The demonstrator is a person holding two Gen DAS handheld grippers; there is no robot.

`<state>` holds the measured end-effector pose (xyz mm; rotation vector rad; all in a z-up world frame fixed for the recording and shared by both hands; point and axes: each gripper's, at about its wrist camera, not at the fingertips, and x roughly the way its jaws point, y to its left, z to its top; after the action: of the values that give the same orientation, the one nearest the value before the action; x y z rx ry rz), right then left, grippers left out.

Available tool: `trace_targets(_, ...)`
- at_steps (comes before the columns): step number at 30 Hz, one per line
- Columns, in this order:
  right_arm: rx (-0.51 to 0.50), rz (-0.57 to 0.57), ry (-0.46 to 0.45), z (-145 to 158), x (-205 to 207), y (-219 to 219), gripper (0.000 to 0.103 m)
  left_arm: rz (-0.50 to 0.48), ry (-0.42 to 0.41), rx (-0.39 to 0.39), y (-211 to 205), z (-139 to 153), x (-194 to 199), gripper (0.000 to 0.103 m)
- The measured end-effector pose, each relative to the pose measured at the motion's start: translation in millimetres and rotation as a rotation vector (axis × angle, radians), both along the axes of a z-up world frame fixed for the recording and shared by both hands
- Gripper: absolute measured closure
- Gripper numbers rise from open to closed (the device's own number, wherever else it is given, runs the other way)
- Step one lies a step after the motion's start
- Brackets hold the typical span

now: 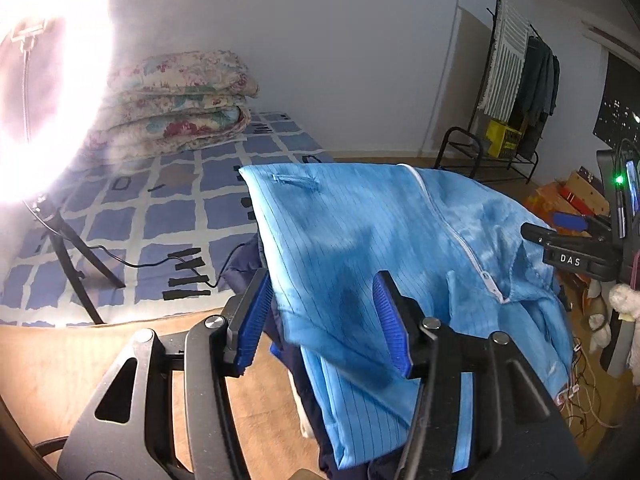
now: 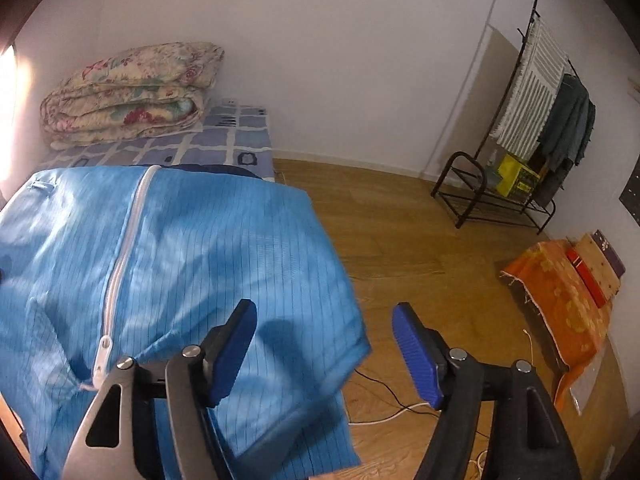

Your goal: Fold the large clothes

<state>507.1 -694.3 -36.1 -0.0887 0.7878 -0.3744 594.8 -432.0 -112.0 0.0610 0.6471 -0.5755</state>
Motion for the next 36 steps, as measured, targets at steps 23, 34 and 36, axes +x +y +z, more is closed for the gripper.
trace_targets(23,0.095,0.029,-0.195,152,-206,93,0.018,-0.018,-0.098,-0.105,114,122,-207,0.037)
trace_targets(34,0.086,0.094,-0.269,155,-336,171,0.000,-0.017,-0.201,-0.027,193,133,-342,0.019)
trace_targets(36,0.076,0.090,-0.274,150,-356,183,0.000,-0.028,-0.203,-0.013,203,131,-363,0.014)
